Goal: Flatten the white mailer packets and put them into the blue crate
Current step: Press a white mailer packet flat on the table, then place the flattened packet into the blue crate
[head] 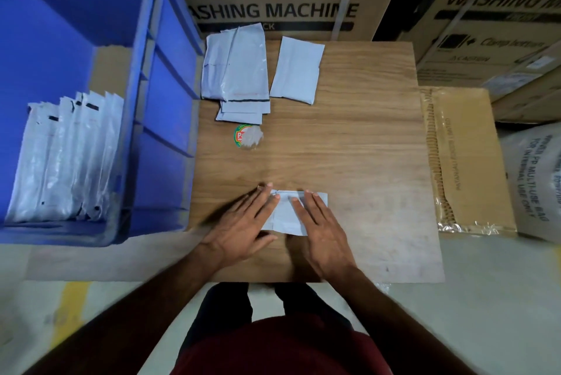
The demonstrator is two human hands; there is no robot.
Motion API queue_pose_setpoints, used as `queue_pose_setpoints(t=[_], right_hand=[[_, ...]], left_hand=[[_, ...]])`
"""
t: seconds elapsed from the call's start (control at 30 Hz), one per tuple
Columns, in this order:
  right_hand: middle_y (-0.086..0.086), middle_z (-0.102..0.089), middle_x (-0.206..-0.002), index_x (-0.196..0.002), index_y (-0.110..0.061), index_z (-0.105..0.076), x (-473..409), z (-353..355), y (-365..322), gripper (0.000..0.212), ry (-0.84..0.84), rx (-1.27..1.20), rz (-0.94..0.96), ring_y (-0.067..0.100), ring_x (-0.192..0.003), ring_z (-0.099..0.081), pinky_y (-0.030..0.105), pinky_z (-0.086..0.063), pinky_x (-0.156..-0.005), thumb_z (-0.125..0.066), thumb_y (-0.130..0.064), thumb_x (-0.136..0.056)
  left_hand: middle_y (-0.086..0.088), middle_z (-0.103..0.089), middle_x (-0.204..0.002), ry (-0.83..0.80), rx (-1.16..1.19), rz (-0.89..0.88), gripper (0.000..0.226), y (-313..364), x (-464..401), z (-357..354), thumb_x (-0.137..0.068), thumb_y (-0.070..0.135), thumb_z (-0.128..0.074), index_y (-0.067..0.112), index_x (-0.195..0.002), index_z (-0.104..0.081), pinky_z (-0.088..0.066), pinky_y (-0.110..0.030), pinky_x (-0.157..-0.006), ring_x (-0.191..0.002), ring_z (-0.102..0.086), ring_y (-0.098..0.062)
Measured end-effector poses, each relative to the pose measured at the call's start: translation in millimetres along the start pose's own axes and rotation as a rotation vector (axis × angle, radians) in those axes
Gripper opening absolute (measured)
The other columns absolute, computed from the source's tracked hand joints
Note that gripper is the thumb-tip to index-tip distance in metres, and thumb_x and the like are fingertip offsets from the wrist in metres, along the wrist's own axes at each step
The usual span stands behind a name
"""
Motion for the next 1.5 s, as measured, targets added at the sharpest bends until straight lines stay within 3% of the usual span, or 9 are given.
queue_pose_setpoints(t=[0.2,0.33,0.47,0.67,1.0,1.1,1.23,1.3,1.5], right_hand=[[0.006,-0.036,-0.162,-0.156,-0.019,-0.038,-14.8,78.0,-28.5,0.078,0.210,0.015,0.062,0.025,-0.151,-0.031,0.042,-0.039,-0.116,-0.034,-0.013,-0.078],[0.007,-0.038,-0.161,-0.155,-0.017,-0.040,-31.0,130.8,-60.6,0.090,0.357,-0.013,0.092,0.026,-0.150,-0.030,0.032,-0.028,-0.120,-0.062,0.001,-0.070],[0.007,-0.035,-0.163,-0.156,-0.017,-0.038,-45.8,167.5,-105.9,0.085,0.452,-0.037,0.131,0.025,-0.153,-0.025,0.042,-0.035,-0.119,-0.051,-0.004,-0.072],[0.008,-0.032,-0.164,-0.156,-0.015,-0.040,-54.5,198.6,-180.5,0.078,0.581,-0.021,0.228,0.026,-0.154,-0.023,0.043,-0.031,-0.120,-0.036,-0.017,-0.078],[0.014,-0.041,-0.158,-0.153,-0.015,-0.044,-103.1,154.3,-350.7,0.077,0.543,0.132,0.214,0.031,-0.150,-0.032,0.054,-0.038,-0.115,-0.030,-0.017,-0.077],[0.014,-0.043,-0.157,-0.152,-0.014,-0.044,-121.8,127.1,-396.9,0.079,0.511,0.136,0.146,0.031,-0.148,-0.036,0.055,-0.038,-0.115,-0.028,-0.020,-0.075],[0.013,-0.025,-0.166,-0.159,-0.013,-0.029,-138.2,85.7,-429.9,0.082,0.428,-0.041,0.000,0.028,-0.155,-0.018,0.054,-0.018,-0.125,-0.034,-0.017,-0.078],[0.009,-0.006,-0.170,-0.163,-0.016,-0.013,-142.0,60.4,-433.6,0.081,0.330,-0.106,-0.111,0.022,-0.157,-0.001,0.045,0.001,-0.128,-0.034,-0.017,-0.085],[0.019,-0.003,-0.168,-0.162,-0.011,-0.006,-154.0,2.2,-403.7,0.082,0.211,-0.319,-0.455,0.029,-0.157,-0.001,0.036,0.000,-0.125,-0.031,-0.028,-0.086]], left_hand=[[-0.009,-0.048,-0.154,0.143,-0.057,0.045,0.066,9.1,-16.7,85.1,-0.082,0.016,-0.049,0.014,-0.148,-0.051,-0.056,-0.038,-0.098,-0.138,-0.051,-0.025],[-0.010,-0.057,-0.146,0.254,-0.136,0.076,0.068,0.0,-22.5,159.0,-0.074,0.006,-0.044,0.013,-0.140,-0.061,-0.063,-0.039,-0.079,-0.130,-0.059,-0.028],[-0.009,-0.055,-0.148,0.353,-0.185,0.132,0.075,-14.1,-5.9,228.1,-0.065,0.009,-0.072,0.014,-0.140,-0.061,-0.060,-0.031,-0.081,-0.135,-0.055,-0.026],[-0.013,-0.046,-0.155,0.522,-0.275,0.059,0.070,-49.4,40.9,280.6,-0.079,0.007,-0.032,0.008,-0.146,-0.053,-0.044,-0.039,-0.108,-0.144,-0.043,-0.029],[-0.005,-0.044,-0.157,0.563,-0.114,0.008,0.067,-206.9,141.9,296.0,-0.082,0.005,-0.045,0.011,-0.149,-0.048,-0.056,-0.032,-0.092,-0.144,-0.043,-0.020],[0.002,-0.035,-0.162,0.514,-0.034,-0.044,0.082,-264.3,163.3,297.0,-0.078,-0.005,-0.056,0.019,-0.154,-0.041,-0.055,-0.032,-0.095,-0.149,-0.030,-0.012],[0.001,-0.029,-0.165,0.406,-0.056,-0.209,0.086,-314.9,164.9,295.1,-0.078,-0.013,-0.053,0.020,-0.156,-0.038,-0.032,-0.019,-0.111,-0.153,-0.020,-0.011],[0.006,-0.019,-0.168,0.287,-0.062,-0.302,0.089,-329.5,152.3,282.9,-0.081,-0.014,-0.053,0.024,-0.159,-0.032,-0.038,-0.030,-0.115,-0.155,-0.010,-0.009],[0.000,-0.019,-0.168,0.010,-0.100,-0.606,0.084,-333.4,86.2,220.1,-0.082,-0.016,-0.045,0.019,-0.158,-0.035,-0.041,-0.049,-0.114,-0.156,-0.014,-0.022]])
Point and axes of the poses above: each hand's wrist, its own x-axis away from the middle knuckle, its own z-axis out of the back of the hand, y = z × x, the point moved 9 cm from there along -x, towards the middle knuckle
